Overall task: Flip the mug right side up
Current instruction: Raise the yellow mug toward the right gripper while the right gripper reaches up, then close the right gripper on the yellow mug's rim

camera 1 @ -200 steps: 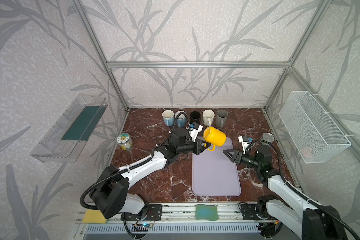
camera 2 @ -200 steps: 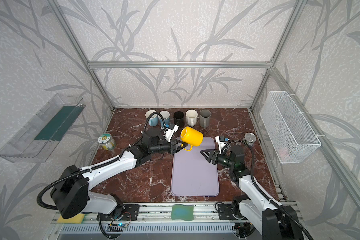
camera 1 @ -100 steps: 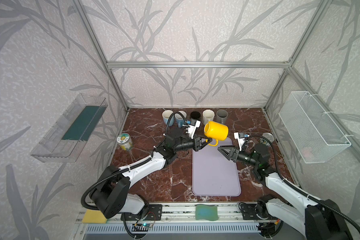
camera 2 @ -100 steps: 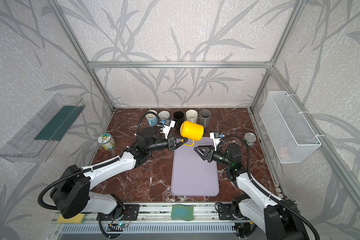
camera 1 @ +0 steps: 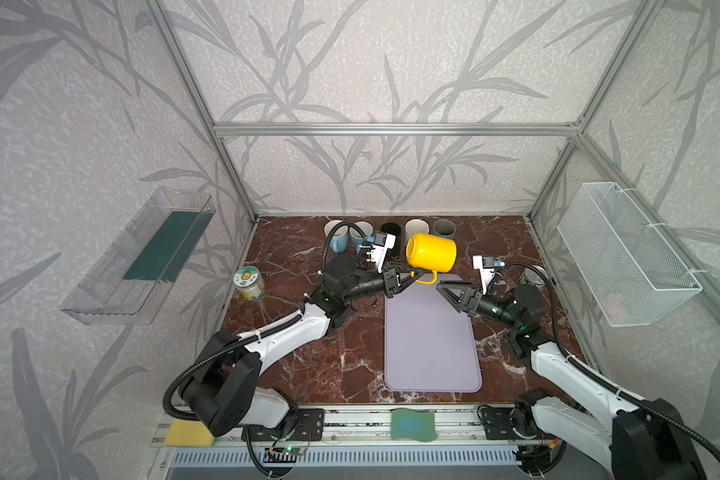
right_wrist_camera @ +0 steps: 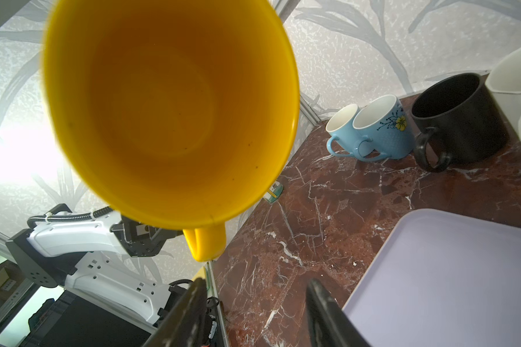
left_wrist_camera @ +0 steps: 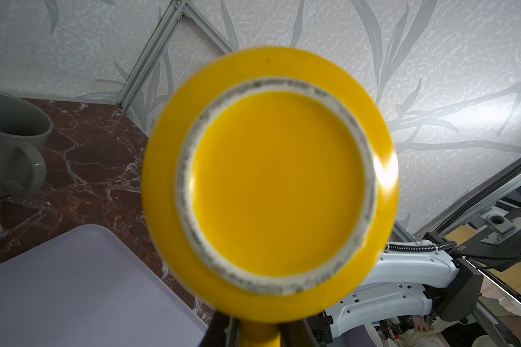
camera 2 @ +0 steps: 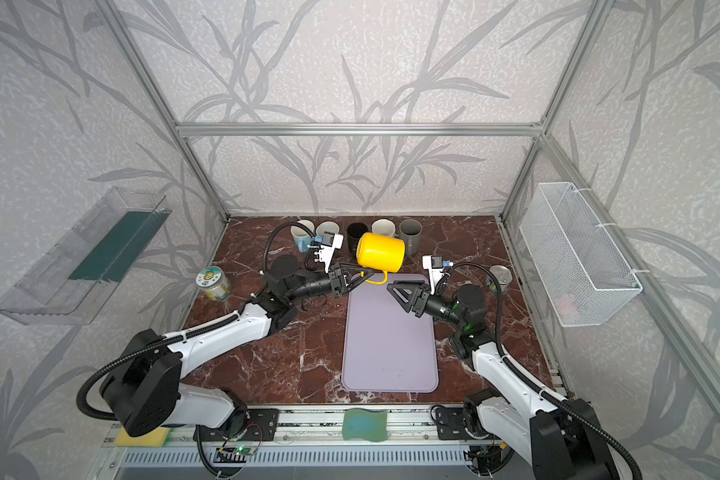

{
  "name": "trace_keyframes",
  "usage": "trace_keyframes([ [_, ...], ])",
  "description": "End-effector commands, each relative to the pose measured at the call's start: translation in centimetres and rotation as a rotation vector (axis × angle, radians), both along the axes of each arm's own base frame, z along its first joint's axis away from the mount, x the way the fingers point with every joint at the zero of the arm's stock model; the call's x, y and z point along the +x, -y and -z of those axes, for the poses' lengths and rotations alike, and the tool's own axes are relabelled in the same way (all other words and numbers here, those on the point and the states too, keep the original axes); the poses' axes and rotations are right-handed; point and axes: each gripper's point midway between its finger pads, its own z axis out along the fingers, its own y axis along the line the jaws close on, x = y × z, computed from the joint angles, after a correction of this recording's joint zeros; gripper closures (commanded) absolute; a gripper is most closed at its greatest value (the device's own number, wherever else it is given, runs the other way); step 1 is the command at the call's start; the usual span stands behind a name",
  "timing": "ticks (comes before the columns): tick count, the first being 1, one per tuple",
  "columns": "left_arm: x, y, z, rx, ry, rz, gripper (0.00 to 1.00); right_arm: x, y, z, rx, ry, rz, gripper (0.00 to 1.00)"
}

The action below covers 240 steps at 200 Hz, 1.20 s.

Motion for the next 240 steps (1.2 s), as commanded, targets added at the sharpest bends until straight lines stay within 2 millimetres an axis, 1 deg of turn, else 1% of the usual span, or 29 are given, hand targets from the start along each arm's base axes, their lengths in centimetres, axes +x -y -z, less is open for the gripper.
trace_keyframes([
  [1,-0.9,-0.7,-4.3,-0.124,0.141,0.02,1.0,-0.3,-0.1,-3.7,0.051,0.104,-0.003,0.46],
  [34,-0.9,-1.0,-4.9,-0.165,0.146,0.029,1.0,-0.3,-0.2,-4.5,0.072,0.12,-0.002,0.46],
  [68,-0.7,-1.1,-4.7,-0.167,0.143,0.023,1.0,-0.6,-0.4,-5.7,0.1,0.141,-0.02,0.46],
  [120,-1.1,-1.4,-4.8,-0.19,0.151,0.042,1.0,-0.5,-1.0,-7.2,0.106,0.174,-0.033,0.46],
  [167,-1.7,-1.8,-5.3,-0.232,0.146,0.081,1.0,0.1,-2.3,-8.2,0.11,0.191,-0.064,0.47],
  [195,-1.7,-1.9,-5.0,-0.226,0.14,0.08,1.0,0.4,-3.1,-8.7,0.121,0.199,-0.085,0.47],
  [240,-1.6,-2.4,-4.8,-0.225,0.138,0.072,1.0,0.9,-4.1,-9.4,0.164,0.203,-0.109,0.53],
])
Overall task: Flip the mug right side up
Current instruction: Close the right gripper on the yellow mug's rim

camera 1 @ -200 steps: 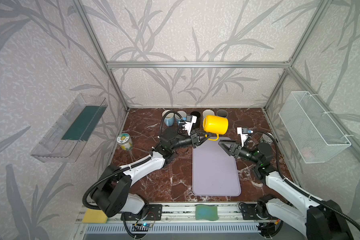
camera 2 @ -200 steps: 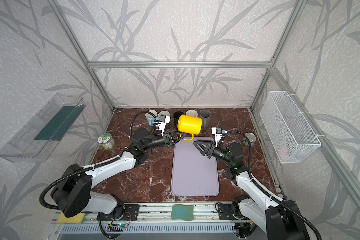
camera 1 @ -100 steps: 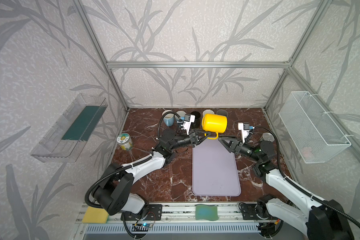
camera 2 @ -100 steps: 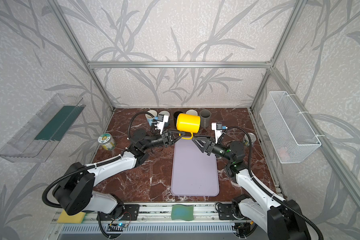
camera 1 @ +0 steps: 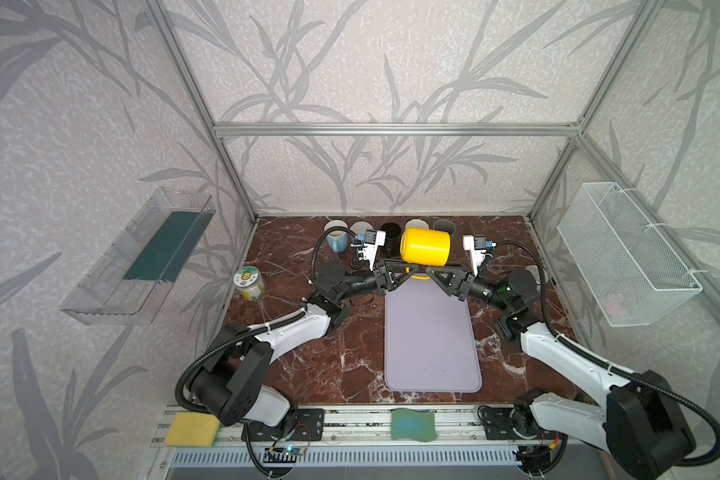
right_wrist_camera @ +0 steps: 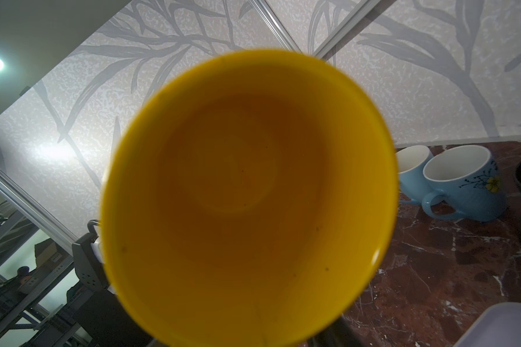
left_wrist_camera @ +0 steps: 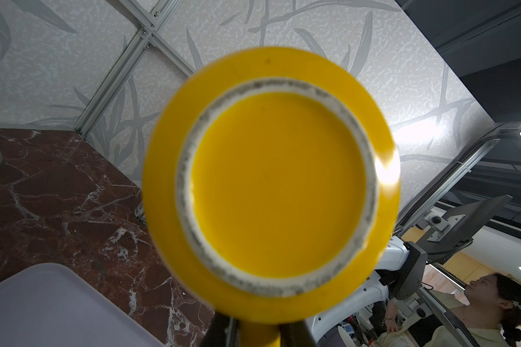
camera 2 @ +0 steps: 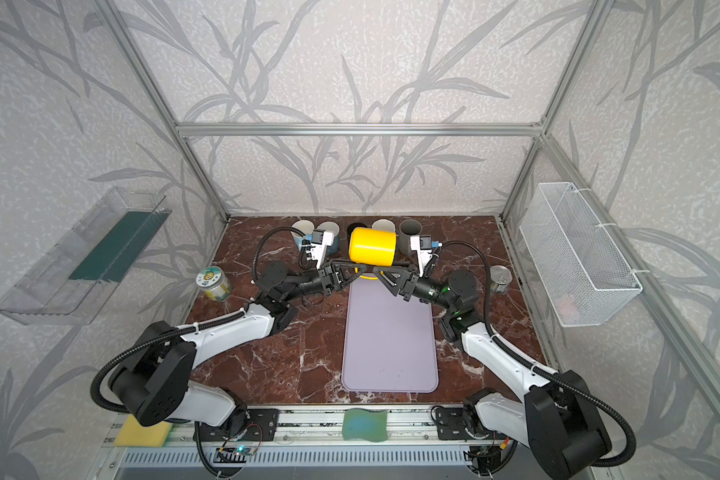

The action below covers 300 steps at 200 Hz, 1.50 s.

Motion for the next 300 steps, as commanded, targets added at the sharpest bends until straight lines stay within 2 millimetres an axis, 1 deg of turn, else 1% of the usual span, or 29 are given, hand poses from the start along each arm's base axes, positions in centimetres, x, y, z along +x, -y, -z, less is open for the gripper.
trace_keyframes([
  [1,-1.4,-1.0,-3.3,-0.08,0.123,0.014,1.0,-0.3,-0.2,-3.2,0.068,0.093,-0.013,0.53],
  [48,-1.2,-1.3,-3.1,-0.079,0.12,0.008,1.0,0.0,-0.5,-4.1,0.108,0.1,-0.024,0.58],
  [105,-1.2,-1.5,-3.0,-0.09,0.117,0.011,1.0,0.1,-0.8,-4.5,0.127,0.098,-0.029,0.68],
  [144,-1.2,-1.6,-2.9,-0.09,0.115,0.015,1.0,0.0,-0.9,-4.7,0.139,0.102,-0.04,0.86],
  [167,-1.3,-1.5,-2.9,-0.09,0.116,0.02,1.0,0.0,-1.0,-4.8,0.149,0.101,-0.045,1.0],
  [218,-1.3,-1.4,-2.5,-0.081,0.103,0.031,1.0,0.0,-0.9,-4.8,0.156,0.099,-0.042,1.0],
  [251,-1.0,-1.3,-2.1,-0.065,0.088,0.03,0.91,0.0,-0.9,-4.9,0.156,0.104,-0.039,1.0],
  [258,-1.0,-1.3,-2.0,-0.061,0.09,0.029,0.82,-0.1,-0.9,-4.8,0.155,0.102,-0.04,1.0],
  [276,-1.3,-1.2,-2.0,-0.052,0.107,0.046,0.68,-0.2,-0.8,-4.9,0.154,0.106,-0.037,1.0],
  [294,-1.3,-1.0,-2.1,-0.05,0.103,0.061,0.49,-0.2,-0.8,-4.9,0.148,0.106,-0.033,1.0],
  [300,-1.3,-1.0,-2.0,-0.049,0.099,0.061,0.45,-0.2,-0.7,-4.9,0.147,0.108,-0.03,1.0],
])
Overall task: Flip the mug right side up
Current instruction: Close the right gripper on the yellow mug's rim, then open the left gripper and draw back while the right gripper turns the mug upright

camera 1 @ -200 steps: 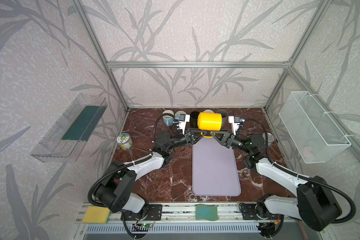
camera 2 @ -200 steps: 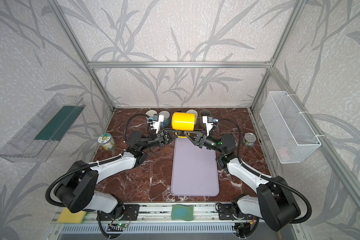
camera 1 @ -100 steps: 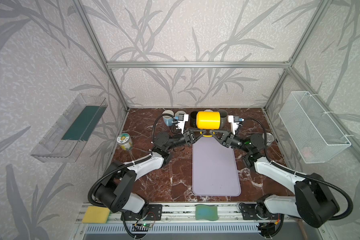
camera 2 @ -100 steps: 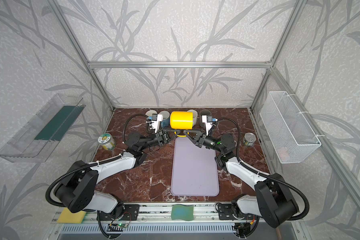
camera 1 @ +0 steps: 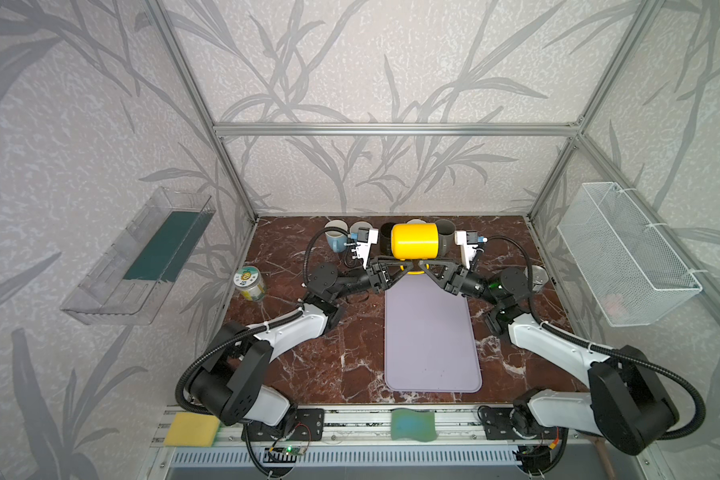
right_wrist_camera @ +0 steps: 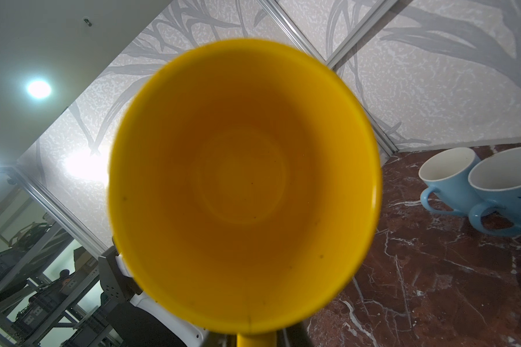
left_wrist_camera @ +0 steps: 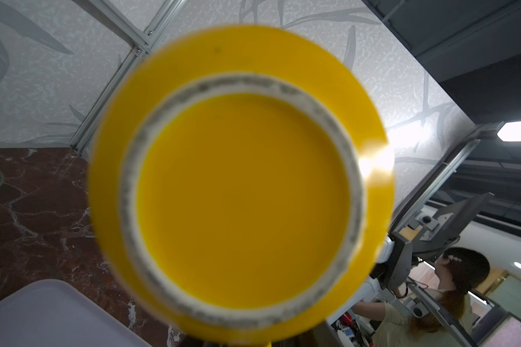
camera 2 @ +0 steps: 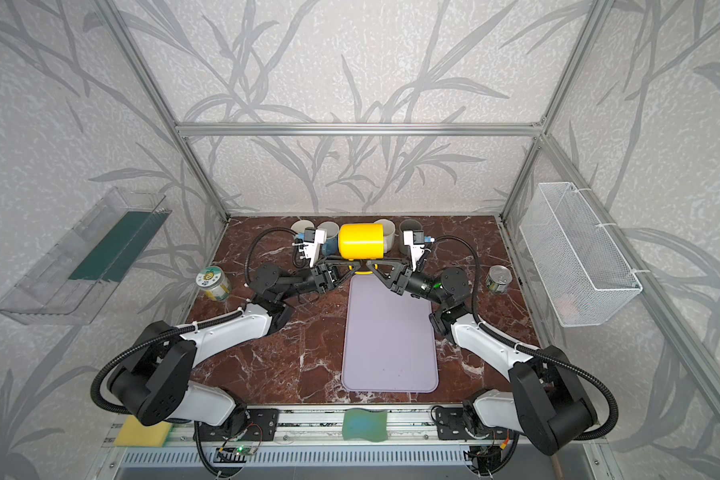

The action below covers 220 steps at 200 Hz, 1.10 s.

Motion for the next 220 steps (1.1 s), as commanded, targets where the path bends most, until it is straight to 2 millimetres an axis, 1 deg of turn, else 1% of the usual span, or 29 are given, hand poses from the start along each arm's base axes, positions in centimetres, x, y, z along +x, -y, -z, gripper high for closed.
trace_keyframes([
  [1,-1.0,0.0,-1.2,-0.015,0.065,0.044,0.44,-0.9,0.6,-3.8,0.064,0.128,0.022,1.0],
  [13,-0.9,0.1,-1.2,-0.015,0.063,0.045,0.37,-0.9,0.6,-3.8,0.062,0.127,0.024,1.0],
  [25,-0.8,0.1,-1.0,-0.013,0.058,0.044,0.32,-1.0,0.7,-3.7,0.059,0.127,0.026,1.0],
  [39,-0.8,0.1,-1.0,-0.012,0.056,0.045,0.28,-1.0,0.7,-3.7,0.053,0.128,0.029,1.0],
  [61,-0.7,0.2,-0.8,-0.004,0.049,0.041,0.26,-1.1,0.8,-3.7,0.047,0.129,0.033,1.0],
  [120,0.1,0.1,0.4,0.081,0.023,-0.028,0.23,-1.2,1.0,-3.9,0.045,0.126,0.044,1.0],
  [159,0.5,-0.5,1.3,0.158,0.011,-0.095,0.22,-1.3,1.1,-3.8,0.036,0.121,0.055,1.0],
  [179,0.7,-1.0,1.8,0.211,-0.002,-0.149,0.22,-1.2,1.2,-3.5,0.02,0.111,0.07,1.0],
  [207,1.3,-2.2,3.0,0.328,-0.025,-0.246,0.22,-1.1,1.4,-3.1,-0.013,0.102,0.097,1.0],
  [220,1.3,-2.7,3.1,0.357,-0.023,-0.28,0.22,-1.1,1.5,-2.9,-0.03,0.096,0.106,1.0],
])
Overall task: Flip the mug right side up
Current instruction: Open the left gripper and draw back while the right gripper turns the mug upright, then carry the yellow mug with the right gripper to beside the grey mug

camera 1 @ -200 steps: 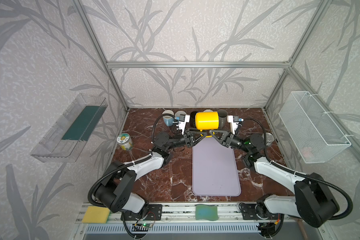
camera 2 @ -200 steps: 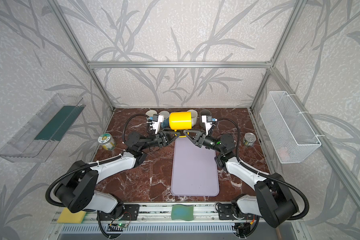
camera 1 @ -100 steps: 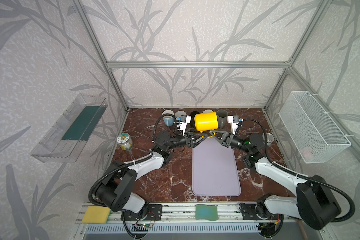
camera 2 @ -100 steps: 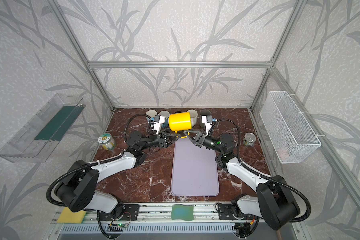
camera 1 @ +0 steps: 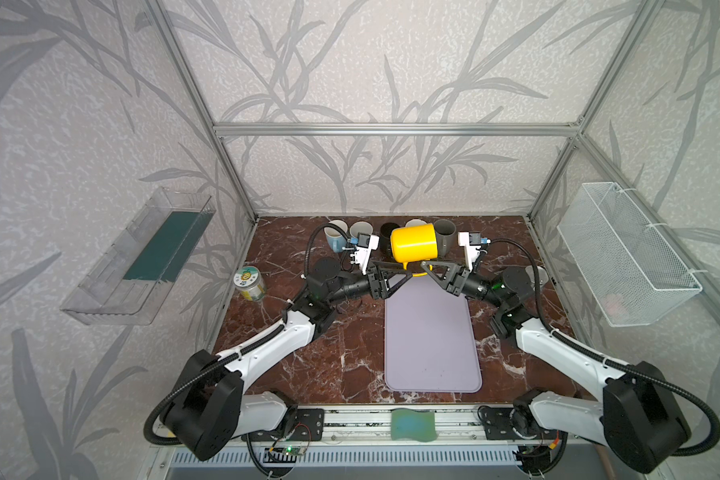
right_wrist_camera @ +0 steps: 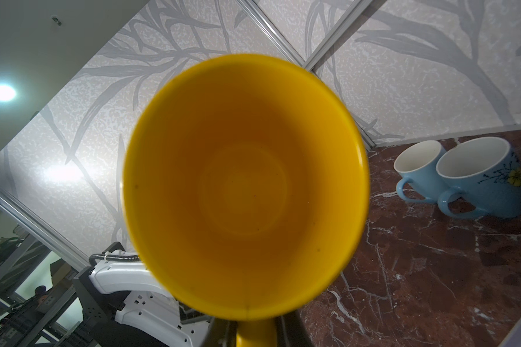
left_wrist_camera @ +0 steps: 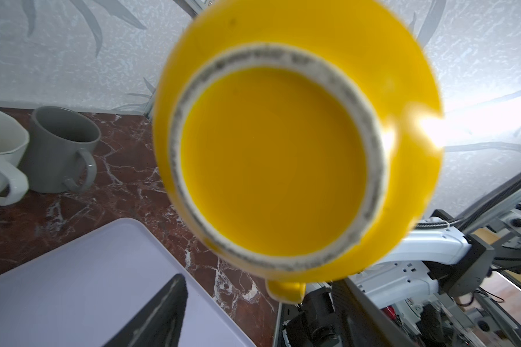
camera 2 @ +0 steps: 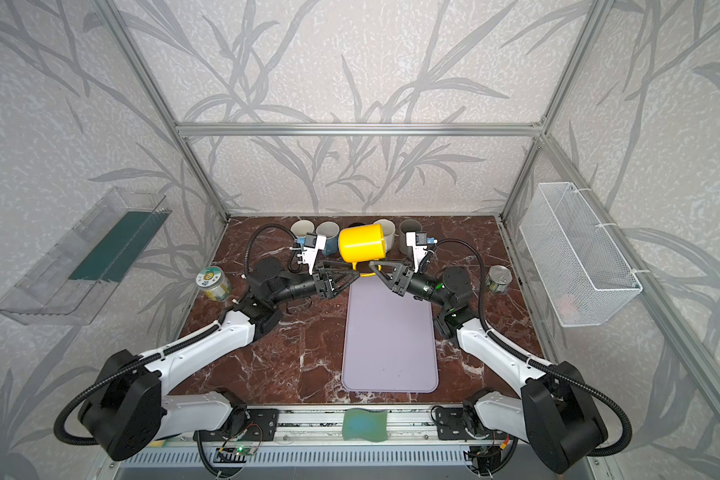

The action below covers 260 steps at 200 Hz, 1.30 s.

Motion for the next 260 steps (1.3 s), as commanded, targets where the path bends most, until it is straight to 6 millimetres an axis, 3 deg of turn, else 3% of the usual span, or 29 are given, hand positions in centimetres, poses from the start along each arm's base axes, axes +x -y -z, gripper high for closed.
trace_keyframes([
  [1,0.5,-1.2,0.2,0.103,0.026,-0.091,0.22,-0.9,0.7,-3.1,0.019,0.133,0.04,1.0],
  [61,1.0,-3.9,1.8,0.245,-0.002,-0.242,0.22,0.0,1.8,-1.1,-0.085,0.076,0.113,1.0],
  [131,2.0,-7.5,4.4,0.428,-0.072,-0.431,0.22,1.3,4.7,1.9,-0.247,-0.005,0.207,1.0],
  [203,1.9,-7.7,6.0,0.454,-0.077,-0.437,0.22,3.0,9.0,4.6,-0.426,-0.044,0.367,1.0],
  [260,1.6,-8.1,6.6,0.475,-0.078,-0.442,0.22,4.3,11.1,5.7,-0.535,-0.057,0.448,1.0],
])
